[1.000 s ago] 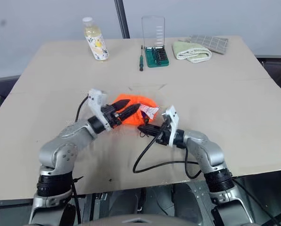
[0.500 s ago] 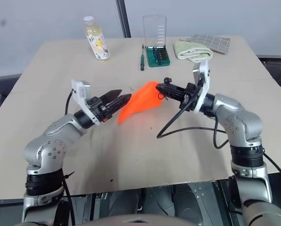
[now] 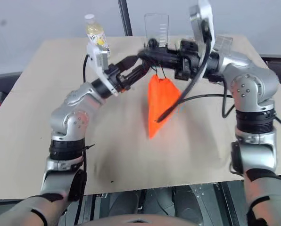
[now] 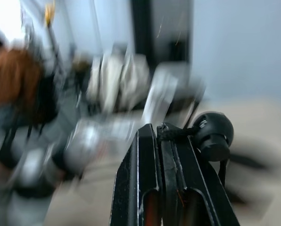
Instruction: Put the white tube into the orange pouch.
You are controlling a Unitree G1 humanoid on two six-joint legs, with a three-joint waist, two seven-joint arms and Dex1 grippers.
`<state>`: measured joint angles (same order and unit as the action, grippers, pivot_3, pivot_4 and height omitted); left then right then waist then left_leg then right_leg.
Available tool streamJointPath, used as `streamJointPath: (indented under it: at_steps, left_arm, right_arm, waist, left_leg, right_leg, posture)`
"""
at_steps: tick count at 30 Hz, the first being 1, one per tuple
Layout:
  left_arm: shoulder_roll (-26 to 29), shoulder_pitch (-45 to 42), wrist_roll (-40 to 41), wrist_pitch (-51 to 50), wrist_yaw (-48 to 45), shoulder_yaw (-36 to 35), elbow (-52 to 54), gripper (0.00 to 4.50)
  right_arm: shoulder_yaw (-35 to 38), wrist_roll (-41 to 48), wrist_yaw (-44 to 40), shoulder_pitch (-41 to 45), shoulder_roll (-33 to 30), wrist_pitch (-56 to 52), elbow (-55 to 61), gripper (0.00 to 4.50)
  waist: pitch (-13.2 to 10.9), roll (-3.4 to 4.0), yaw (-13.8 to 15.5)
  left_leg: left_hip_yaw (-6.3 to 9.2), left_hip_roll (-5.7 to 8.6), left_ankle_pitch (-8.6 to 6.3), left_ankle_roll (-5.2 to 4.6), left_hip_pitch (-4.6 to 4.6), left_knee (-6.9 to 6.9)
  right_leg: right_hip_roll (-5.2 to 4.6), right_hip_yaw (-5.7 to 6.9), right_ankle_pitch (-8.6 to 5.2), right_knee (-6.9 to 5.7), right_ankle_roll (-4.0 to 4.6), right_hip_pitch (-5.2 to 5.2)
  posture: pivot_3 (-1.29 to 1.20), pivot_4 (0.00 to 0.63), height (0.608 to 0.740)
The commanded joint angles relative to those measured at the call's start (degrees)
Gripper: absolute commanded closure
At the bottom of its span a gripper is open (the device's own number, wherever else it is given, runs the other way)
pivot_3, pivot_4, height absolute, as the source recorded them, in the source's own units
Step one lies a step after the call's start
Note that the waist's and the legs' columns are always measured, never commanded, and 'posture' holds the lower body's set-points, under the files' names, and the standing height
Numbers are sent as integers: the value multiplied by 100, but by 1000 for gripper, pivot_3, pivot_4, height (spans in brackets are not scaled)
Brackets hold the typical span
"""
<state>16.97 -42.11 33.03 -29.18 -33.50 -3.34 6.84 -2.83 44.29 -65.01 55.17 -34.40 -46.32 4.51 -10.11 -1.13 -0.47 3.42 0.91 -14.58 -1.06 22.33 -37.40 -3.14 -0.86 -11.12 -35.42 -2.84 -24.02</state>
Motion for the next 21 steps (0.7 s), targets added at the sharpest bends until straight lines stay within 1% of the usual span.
streamJointPath:
  at_steps: [1, 3, 5, 7, 11, 15, 19, 21]
  left_arm:
    - [-16, -219, 10, 203, -208, 39, 63, 1272]
    - [70, -196, -9, 210, -336, 22, 0, 1272]
    - [154, -131, -52, 219, -446, 27, -40, 1272]
    - [251, -62, -84, 232, -578, 60, -54, 1272]
    - [410, 61, -23, 200, -1017, 236, 166, 1272]
    - [495, 122, -235, 379, -1406, 602, 316, 1272]
    - [406, 103, -285, 531, -1689, 873, 389, 1272]
    - [335, 109, -286, 543, -1769, 996, 371, 1272]
  right_arm:
    - [-712, -878, -720, -247, -547, 568, -59, 4500]
    - [-1125, -1469, -1111, -371, -996, 1003, -106, 4500]
    - [-1341, -1853, -1395, -423, -1296, 1323, -146, 4500]
    - [-1504, -2230, -1607, -424, -1517, 1662, -214, 4500]
    - [-1803, -3046, -2122, -456, -1998, 2539, -380, 4500]
    - [-1526, -2658, -2602, -332, -2054, 2499, -325, 4500]
    - [-1624, -2844, -2741, -248, -2287, 2721, -364, 4500]
    - [-1634, -2828, -2676, -245, -2262, 2748, -347, 4500]
  waist:
    - [0, 0, -18]
    - [0, 0, -29]
    - [-1, 1, -40]
    - [-1, 0, -51]
    - [-1, 0, -32]
    - [-2, -1, -23]
    - [-2, -1, -10]
    - [-2, -1, -12]
  left_leg:
    - [-1, 0, 0, 0, 1, 0]
    - [-5, 0, 0, 0, 6, 0]
    - [-8, 0, 0, 0, 24, -3]
    - [-15, -2, 3, 4, 41, -5]
    - [-16, -4, 15, 25, 43, -6]
    - [-20, -2, 15, 26, 46, -10]
    - [-18, -3, 16, 27, 47, -10]
    - [-18, -3, 16, 27, 47, -10]
  right_leg:
    - [0, 0, 0, 2, 0, 0]
    - [0, -4, 0, 0, -1, -9]
    - [0, -7, 0, -13, -2, -34]
    - [2, -15, 0, -35, -1, -63]
    - [4, -16, 0, -38, -1, -68]
    - [1, -20, 0, -34, -2, -67]
    - [0, -19, 0, -33, -1, -67]
    - [0, -19, 0, -33, -1, -67]
  posture:
    - [0, 150, 740]
    - [0, 150, 740]
    - [0, 150, 740]
    - [0, 150, 740]
    - [0, 150, 740]
    - [0, 150, 740]
    - [0, 150, 740]
    - [0, 150, 740]
